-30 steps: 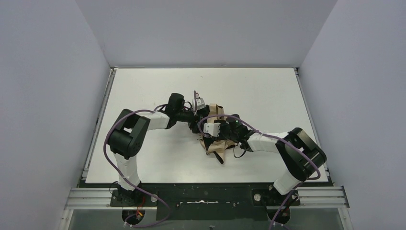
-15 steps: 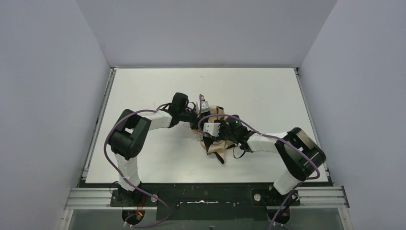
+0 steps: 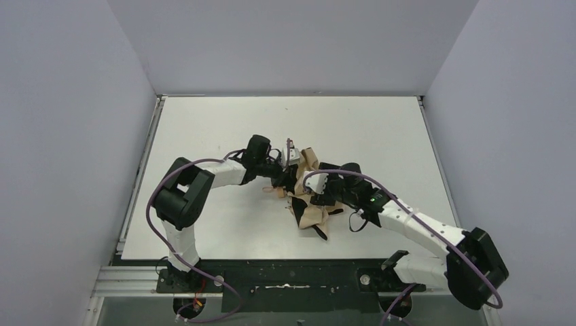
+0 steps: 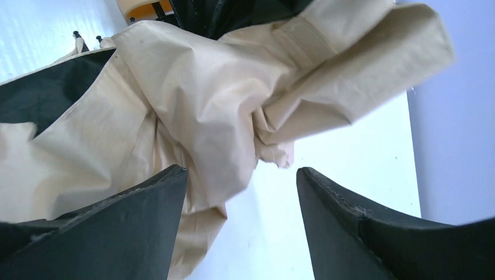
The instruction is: Put away the umbrella
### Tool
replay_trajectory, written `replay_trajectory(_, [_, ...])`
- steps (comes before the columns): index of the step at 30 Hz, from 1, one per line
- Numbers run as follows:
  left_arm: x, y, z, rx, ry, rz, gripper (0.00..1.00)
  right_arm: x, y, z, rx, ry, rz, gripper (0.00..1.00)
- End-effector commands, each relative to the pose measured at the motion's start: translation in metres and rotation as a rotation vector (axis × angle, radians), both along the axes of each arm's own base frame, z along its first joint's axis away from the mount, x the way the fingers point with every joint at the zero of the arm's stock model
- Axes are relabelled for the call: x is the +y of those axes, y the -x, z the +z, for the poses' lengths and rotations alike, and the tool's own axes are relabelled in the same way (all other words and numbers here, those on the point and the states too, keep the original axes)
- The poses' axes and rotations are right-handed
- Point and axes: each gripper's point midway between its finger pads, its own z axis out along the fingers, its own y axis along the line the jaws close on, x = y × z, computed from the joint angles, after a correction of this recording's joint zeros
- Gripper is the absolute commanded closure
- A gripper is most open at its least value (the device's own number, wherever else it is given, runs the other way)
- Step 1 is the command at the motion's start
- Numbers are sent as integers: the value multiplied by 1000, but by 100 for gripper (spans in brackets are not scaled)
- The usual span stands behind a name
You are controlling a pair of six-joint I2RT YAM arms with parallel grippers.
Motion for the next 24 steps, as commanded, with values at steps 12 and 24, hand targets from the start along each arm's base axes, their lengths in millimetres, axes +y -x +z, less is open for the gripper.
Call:
replay_trajectory(12, [5, -8, 48, -354, -74, 82, 100, -27, 17, 125, 189, -612, -525, 40])
replay_trajectory(24, [17, -9, 54, -872, -306, 193, 100, -23, 22, 130, 518, -953, -884, 39])
